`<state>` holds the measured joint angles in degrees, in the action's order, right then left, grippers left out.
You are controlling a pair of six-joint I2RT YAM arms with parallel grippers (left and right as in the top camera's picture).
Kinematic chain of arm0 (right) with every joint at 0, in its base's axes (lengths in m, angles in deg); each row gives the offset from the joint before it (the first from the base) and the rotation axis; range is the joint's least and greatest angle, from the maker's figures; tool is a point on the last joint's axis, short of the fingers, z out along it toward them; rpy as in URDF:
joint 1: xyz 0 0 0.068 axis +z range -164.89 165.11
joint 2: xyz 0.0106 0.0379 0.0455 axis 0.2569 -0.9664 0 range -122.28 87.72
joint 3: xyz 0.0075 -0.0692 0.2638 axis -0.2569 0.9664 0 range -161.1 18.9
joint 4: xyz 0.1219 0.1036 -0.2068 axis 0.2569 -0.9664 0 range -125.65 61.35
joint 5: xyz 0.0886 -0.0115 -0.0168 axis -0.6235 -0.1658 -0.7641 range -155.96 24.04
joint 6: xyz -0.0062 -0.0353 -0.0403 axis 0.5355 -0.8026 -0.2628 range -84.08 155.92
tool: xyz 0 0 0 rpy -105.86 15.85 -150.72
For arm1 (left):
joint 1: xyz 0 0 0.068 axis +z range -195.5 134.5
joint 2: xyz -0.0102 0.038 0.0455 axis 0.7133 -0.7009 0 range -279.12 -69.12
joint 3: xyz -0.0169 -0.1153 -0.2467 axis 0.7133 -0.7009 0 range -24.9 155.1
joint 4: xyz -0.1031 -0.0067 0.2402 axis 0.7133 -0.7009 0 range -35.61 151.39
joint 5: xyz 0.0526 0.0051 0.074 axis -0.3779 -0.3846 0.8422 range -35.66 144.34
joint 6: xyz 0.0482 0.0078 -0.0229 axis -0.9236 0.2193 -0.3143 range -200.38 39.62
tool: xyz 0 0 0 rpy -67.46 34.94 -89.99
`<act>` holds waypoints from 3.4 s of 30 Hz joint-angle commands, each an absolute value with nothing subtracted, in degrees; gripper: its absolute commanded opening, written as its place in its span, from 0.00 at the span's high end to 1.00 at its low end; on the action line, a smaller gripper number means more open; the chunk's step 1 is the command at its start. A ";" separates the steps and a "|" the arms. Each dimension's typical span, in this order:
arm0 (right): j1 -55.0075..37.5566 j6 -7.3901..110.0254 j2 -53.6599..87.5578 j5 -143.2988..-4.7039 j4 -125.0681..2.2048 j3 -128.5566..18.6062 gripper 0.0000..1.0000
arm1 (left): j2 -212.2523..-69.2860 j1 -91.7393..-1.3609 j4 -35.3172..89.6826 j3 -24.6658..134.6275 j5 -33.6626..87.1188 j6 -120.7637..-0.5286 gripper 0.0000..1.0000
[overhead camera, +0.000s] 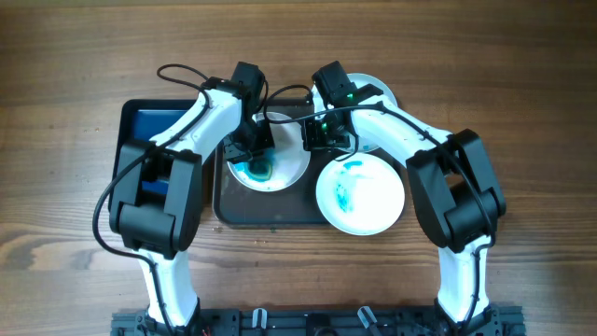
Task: Clean dirty plates on tray and stack at the side
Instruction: 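Scrub the held plate with the sponge in the left gripper, then keep scrubbing the plate surface with the left gripper's sponge, then lift the plate with the right gripper and set it right of the tray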
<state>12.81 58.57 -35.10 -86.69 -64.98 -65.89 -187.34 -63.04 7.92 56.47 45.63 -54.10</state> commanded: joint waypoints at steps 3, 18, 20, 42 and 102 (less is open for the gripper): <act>13.16 57.94 -36.57 -89.01 -64.48 -65.78 0.96 | -191.23 -66.10 14.67 55.68 26.12 -60.44 0.96; 13.16 57.35 -36.59 -88.96 -64.26 -65.78 0.96 | -191.23 -58.87 4.16 55.68 46.95 -52.11 0.96; 13.16 57.31 -36.59 -88.98 -64.31 -65.78 0.96 | -191.23 -60.09 4.33 55.68 38.12 -61.42 0.96; 13.16 57.48 -36.59 -88.96 -64.44 -65.78 0.96 | -191.16 -63.57 -2.77 61.41 56.85 -44.79 0.96; 19.35 55.58 -30.38 -70.10 -71.43 -68.01 0.96 | -174.55 -37.32 -10.27 72.82 42.42 -59.85 0.96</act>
<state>16.44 56.59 -34.84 -82.58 -69.11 -66.77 -174.57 -38.82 -9.26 72.44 41.57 -58.69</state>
